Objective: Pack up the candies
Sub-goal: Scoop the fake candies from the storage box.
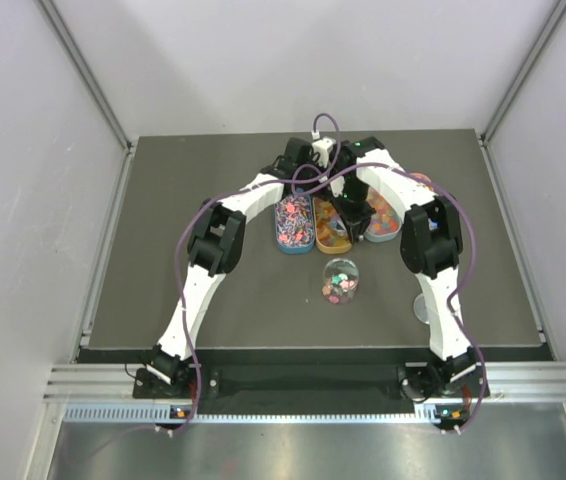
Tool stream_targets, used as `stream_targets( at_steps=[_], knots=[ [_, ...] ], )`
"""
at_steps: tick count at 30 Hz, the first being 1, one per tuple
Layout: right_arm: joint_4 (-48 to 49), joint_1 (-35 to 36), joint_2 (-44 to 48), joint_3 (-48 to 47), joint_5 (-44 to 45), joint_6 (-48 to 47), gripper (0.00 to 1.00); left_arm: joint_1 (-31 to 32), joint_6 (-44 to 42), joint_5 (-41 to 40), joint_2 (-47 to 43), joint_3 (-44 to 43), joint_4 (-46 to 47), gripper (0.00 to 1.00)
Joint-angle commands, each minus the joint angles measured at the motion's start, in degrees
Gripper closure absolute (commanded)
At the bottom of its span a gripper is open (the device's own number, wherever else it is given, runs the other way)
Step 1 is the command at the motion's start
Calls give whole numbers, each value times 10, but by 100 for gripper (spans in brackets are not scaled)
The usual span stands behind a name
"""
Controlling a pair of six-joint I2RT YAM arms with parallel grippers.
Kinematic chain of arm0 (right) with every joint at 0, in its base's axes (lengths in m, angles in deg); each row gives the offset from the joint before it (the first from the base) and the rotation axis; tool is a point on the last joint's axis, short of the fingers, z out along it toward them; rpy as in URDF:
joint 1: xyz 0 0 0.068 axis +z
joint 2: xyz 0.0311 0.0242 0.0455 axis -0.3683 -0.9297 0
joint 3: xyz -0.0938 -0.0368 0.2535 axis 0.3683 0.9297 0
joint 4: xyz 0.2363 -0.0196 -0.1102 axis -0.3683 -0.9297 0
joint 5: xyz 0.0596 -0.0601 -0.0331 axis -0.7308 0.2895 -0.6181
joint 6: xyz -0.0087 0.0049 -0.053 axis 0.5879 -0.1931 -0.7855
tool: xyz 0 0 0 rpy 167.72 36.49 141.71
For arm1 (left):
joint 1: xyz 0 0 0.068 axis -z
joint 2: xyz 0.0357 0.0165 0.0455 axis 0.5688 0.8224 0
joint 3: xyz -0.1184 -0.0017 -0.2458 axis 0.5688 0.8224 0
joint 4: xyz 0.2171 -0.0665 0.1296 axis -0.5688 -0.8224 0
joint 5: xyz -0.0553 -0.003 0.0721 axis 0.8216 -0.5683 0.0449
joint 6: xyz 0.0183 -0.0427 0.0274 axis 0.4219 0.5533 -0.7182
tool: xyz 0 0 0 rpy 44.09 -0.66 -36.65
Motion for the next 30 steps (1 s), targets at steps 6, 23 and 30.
stream_targets(
  at_steps=[6,23,30],
  knots=[
    [69,35,7,1,12,-21,100,27,-26,16,-48,-54,37,26],
    [70,35,5,-4,21,-24,100,-10,-10,44,-57,-57,51,53],
    [71,35,12,3,27,-25,100,-30,-53,5,-46,-52,41,100]
  ],
)
